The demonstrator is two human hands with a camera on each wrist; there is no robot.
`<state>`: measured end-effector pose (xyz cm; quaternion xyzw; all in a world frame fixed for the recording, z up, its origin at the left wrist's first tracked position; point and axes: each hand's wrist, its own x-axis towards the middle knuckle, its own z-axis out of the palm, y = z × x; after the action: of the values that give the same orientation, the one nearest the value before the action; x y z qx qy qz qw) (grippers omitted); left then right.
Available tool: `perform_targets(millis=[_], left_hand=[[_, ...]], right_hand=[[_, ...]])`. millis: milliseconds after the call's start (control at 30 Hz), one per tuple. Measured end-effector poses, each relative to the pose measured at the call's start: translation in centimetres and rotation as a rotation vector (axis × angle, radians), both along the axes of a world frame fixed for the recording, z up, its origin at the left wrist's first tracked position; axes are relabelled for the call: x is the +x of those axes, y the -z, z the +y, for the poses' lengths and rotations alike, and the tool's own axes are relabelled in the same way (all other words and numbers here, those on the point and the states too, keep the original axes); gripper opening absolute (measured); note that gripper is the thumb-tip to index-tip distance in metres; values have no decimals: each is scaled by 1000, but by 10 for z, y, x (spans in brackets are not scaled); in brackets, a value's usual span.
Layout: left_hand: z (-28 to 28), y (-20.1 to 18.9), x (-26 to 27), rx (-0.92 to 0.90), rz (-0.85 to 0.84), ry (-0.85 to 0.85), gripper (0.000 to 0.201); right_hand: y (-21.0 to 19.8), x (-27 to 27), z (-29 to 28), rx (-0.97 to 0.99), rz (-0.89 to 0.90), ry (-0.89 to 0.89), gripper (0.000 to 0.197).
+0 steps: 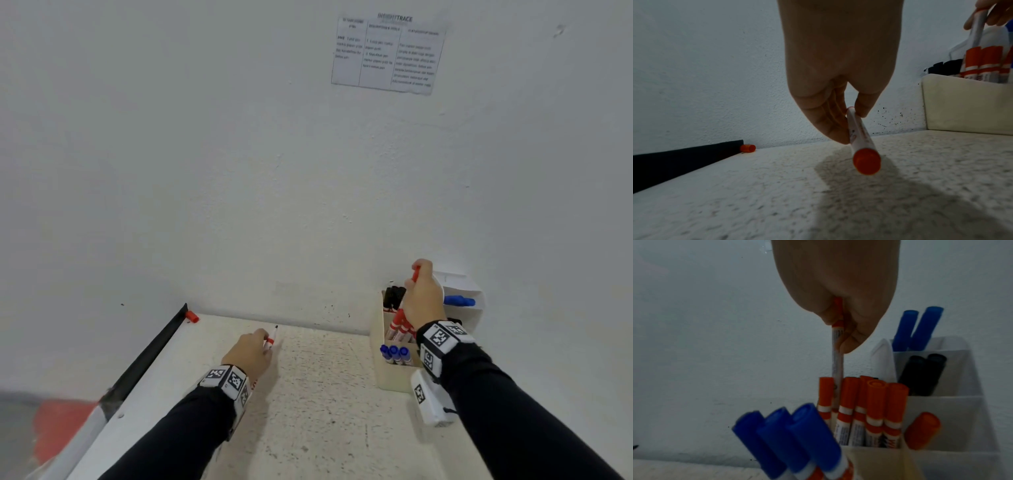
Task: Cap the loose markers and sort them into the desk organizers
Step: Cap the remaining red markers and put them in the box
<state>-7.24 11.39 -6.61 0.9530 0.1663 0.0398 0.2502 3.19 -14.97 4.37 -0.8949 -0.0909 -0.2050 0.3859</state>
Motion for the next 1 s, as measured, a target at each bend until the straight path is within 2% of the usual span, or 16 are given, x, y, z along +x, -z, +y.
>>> perform_targets(millis=[67, 167, 233, 400, 633, 700, 767, 867, 900, 1000], left_hand=[[-2, -1, -6, -2, 0, -4, 32], [-2, -1, -12, -11, 13, -8, 32], [-2, 0, -16, -19, 18, -14, 32], [0, 1, -22, -46, 21, -28, 31], [7, 4, -29, -73, 25, -59, 32], [7, 5, -31, -81, 24, -59, 32], [8, 6, -31, -88, 32, -52, 32], [10, 6, -31, -94, 35, -55, 32], [11, 6, -31, -93, 32, -62, 32], [12, 5, -29, -106, 17, -75, 33]], right_hand=[[3, 2, -8, -10, 63, -27, 28], [9, 5, -11, -127, 134, -55, 24], [14, 5, -11, -159, 136, -69, 23], [17, -2, -15, -86, 131, -70, 12], [16, -1, -1, -295, 119, -74, 16], [15, -1, 1, -263, 155, -73, 9], [11, 1, 0, -219, 90, -49, 17], [-6, -2, -3, 101, -114, -62, 26], [-12, -5, -3, 152, -153, -76, 27], [-20, -7, -5, 130, -158, -101, 26]])
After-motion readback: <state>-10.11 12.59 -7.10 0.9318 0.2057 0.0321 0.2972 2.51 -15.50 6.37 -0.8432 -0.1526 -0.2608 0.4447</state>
